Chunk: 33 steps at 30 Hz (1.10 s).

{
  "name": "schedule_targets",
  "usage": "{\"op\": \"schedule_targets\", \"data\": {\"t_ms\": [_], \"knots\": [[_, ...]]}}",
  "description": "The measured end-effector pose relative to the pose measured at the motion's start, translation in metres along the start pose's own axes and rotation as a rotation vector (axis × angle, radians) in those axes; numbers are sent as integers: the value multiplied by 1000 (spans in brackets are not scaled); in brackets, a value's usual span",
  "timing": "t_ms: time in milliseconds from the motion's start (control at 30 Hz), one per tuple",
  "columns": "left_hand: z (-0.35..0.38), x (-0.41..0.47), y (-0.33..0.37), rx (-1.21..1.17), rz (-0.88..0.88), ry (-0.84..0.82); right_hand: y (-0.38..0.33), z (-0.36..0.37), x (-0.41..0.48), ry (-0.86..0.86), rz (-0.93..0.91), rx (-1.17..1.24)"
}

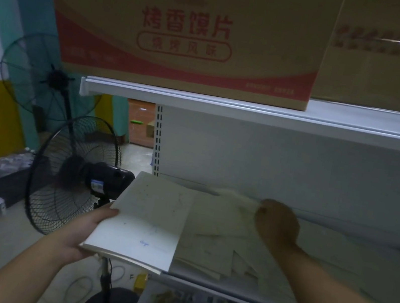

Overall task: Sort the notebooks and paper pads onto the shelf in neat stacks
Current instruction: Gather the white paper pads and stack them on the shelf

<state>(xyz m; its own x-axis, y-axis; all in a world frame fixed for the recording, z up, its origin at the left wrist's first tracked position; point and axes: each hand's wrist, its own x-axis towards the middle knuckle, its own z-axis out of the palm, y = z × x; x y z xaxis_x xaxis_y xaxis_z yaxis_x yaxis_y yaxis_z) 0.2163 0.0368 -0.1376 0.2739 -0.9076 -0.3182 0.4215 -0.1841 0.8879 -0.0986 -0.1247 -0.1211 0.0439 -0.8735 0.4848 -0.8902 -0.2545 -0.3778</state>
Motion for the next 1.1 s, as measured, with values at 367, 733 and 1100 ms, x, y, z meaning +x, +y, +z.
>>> {"op": "schedule_targets", "data": {"t_ms": [367,733,1100], "knots": [[133,-15,-49,114,-40,-255,54,-68,-49,-267,-228,689],[319,-67,-150,251,-150,-383,239,-167,-109,-274,176,614],[494,-109,-245,176,-140,-426,358,-242,-123,-242,777,949]]}}
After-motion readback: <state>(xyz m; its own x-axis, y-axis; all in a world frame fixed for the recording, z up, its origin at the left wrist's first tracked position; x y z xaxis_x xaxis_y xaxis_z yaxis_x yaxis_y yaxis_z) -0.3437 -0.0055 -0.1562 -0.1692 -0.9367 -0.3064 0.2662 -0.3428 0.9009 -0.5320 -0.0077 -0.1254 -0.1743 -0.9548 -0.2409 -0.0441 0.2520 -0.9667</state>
